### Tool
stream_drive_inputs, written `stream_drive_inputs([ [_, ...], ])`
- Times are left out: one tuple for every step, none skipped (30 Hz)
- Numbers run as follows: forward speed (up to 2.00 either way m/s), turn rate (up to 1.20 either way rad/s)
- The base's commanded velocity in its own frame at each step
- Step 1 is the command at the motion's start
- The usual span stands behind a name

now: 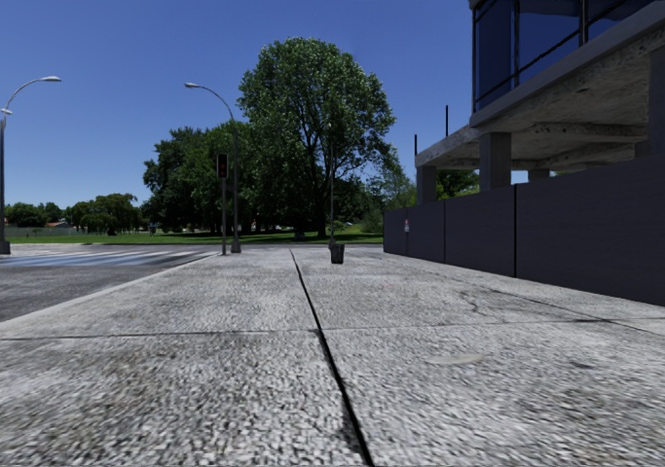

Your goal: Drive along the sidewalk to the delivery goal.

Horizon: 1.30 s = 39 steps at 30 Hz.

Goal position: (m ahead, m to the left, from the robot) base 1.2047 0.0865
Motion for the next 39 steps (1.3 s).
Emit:
stream_drive_inputs([
  [2.00, 0.00],
  [2.00, 0.00],
  [2.00, 0.00],
  [2.00, 0.00],
  [2.00, 0.00],
  [2.00, 0.00],
  [2.00, 0.00],
  [2.00, 0.00],
  [2.00, 0.00],
  [2.00, 0.00],
  [2.00, 0.00],
  [2.00, 0.00],
  [2.00, 0.00],
  [2.00, 0.00],
  [2.00, 0.00],
  [1.40, 0.00],
  [1.03, 0.00],
  [0.00, 0.00],
  [0.00, 0.00],
  [0.00, 0.00],
  [0.00, 0.00],
  [0.00, 0.00],
  [0.00, 0.00],
  [0.00, 0.00],
  [0.00, 0.00],
  [0.00, 0.00],
  [0.00, 0.00],
  [0.00, 0.00],
  [0.00, 0.00],
  [0.00, 0.00],
  [0.00, 0.00],
  [0.00, 0.00],
  [0.00, 0.00],
  [0.00, 0.00],
  [0.00, 0.00],
  [0.00, 0.00],
  [0.00, 0.00],
  [0.00, 0.00],
  [0.00, 0.00],
])
